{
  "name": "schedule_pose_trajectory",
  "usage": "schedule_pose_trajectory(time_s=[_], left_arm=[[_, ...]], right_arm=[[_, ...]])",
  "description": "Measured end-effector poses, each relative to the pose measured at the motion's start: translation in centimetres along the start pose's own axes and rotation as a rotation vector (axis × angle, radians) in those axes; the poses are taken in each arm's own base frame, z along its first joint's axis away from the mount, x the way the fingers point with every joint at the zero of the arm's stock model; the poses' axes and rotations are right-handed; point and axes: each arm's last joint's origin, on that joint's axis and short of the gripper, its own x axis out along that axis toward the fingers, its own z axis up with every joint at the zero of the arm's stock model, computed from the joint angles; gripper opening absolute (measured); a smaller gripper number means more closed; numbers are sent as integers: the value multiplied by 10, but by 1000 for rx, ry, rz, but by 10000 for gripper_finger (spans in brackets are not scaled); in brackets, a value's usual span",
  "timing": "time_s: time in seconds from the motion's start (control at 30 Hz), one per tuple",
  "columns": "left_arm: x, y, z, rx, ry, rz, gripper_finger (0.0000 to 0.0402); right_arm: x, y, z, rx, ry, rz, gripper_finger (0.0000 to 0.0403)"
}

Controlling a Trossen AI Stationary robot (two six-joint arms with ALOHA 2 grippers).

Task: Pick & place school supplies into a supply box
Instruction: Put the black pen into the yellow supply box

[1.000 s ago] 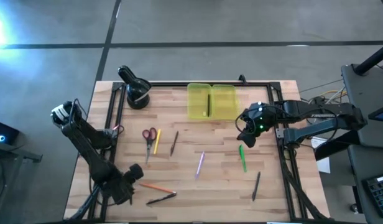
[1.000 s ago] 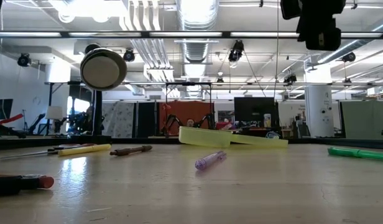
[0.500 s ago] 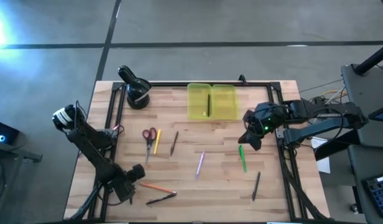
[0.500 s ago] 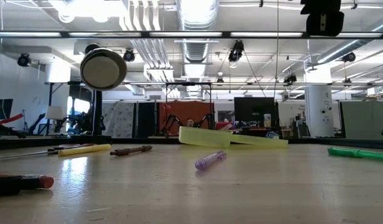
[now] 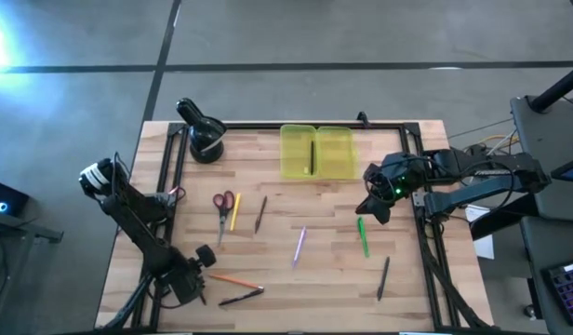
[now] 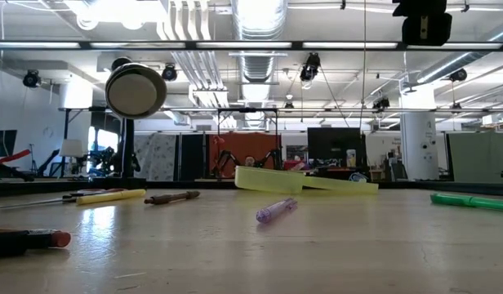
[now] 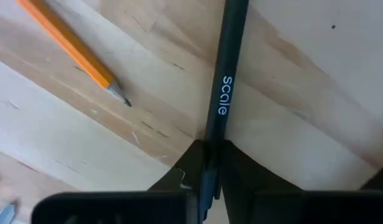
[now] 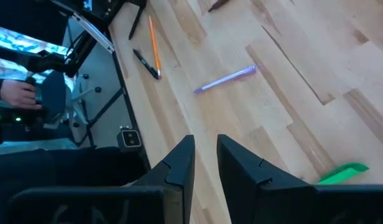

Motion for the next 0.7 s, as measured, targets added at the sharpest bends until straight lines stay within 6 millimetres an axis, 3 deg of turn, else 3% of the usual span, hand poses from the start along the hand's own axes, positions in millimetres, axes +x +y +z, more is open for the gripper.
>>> schedule_pose_trajectory(time_s=[0.4, 0.57, 0.7], left_arm=[[-66, 7, -9, 1, 42, 184, 8], [-97, 25, -8, -84, 9, 317, 8], [-124, 49, -3, -247, -64, 457, 8]], right_arm=[[0, 2, 3, -34, -51, 5, 61], [0, 5, 7, -49, -107, 16, 61], [0, 6, 8, -51, -119, 23, 61]])
